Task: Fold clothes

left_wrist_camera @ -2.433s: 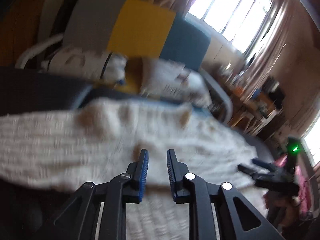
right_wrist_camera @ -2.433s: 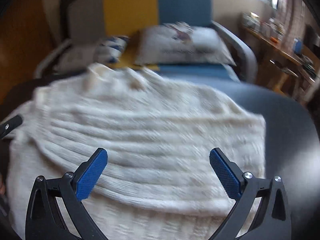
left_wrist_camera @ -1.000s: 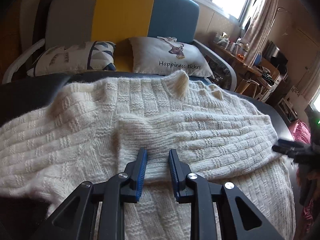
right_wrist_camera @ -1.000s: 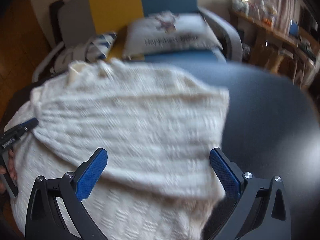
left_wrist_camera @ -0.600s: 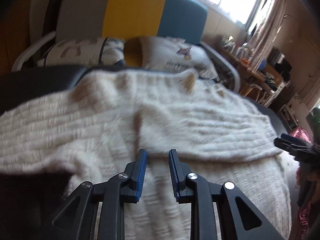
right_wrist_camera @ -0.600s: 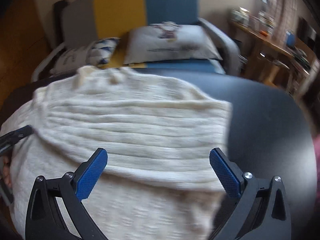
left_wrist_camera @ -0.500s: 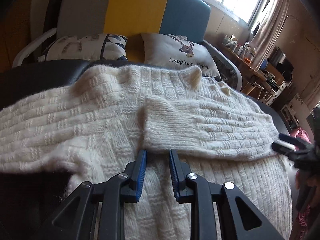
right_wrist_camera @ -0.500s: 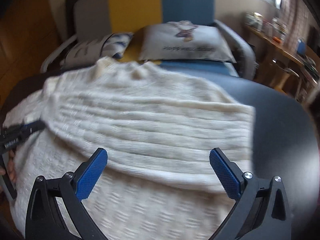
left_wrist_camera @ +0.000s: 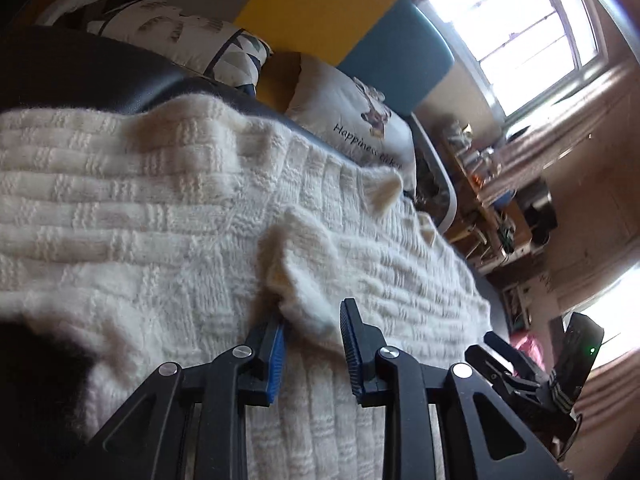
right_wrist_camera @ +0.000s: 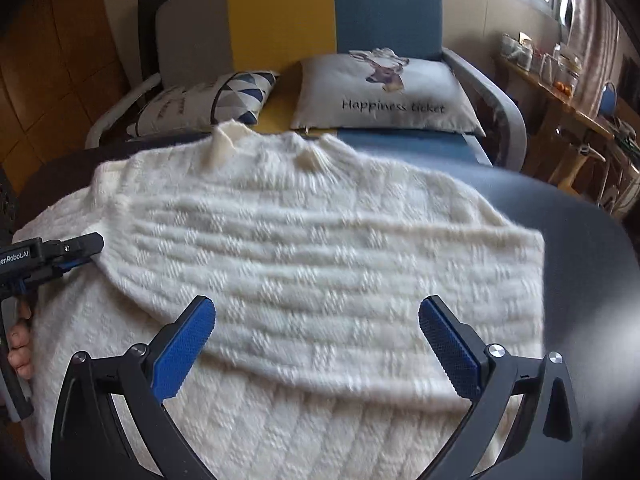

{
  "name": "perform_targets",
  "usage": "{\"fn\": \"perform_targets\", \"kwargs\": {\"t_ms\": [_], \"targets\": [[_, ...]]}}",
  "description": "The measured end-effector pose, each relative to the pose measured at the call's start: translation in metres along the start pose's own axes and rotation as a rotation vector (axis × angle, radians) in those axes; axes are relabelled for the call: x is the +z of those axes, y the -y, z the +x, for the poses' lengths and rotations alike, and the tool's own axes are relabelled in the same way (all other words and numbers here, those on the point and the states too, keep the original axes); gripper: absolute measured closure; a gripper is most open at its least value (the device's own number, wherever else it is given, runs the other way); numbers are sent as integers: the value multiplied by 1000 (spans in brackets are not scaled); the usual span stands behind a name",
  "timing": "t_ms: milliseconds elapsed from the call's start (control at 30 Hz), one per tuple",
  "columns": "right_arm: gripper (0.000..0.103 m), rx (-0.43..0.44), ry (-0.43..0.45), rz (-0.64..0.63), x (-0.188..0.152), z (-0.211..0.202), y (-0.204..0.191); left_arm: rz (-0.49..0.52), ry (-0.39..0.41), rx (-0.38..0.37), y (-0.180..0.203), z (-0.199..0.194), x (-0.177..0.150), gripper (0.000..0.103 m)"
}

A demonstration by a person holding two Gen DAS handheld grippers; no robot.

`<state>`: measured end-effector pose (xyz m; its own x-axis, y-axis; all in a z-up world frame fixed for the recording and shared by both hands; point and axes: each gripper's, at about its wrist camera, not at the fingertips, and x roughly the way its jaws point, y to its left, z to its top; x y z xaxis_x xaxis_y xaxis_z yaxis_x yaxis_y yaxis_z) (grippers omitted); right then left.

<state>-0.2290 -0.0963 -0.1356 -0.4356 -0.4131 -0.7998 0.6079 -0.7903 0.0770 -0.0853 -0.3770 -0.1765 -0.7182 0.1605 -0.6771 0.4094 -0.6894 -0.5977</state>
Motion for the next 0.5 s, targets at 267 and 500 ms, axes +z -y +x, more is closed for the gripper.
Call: {"fn": "perform_targets", "kwargs": {"t_ms": [267,500], "targets": [[0,-19,-17,-176,38,53,-62,129,85,148,15,-3,-15,93],[0,21,-29,-176,55,69,-71,116,55,110,3,-11,-13,92]]}}
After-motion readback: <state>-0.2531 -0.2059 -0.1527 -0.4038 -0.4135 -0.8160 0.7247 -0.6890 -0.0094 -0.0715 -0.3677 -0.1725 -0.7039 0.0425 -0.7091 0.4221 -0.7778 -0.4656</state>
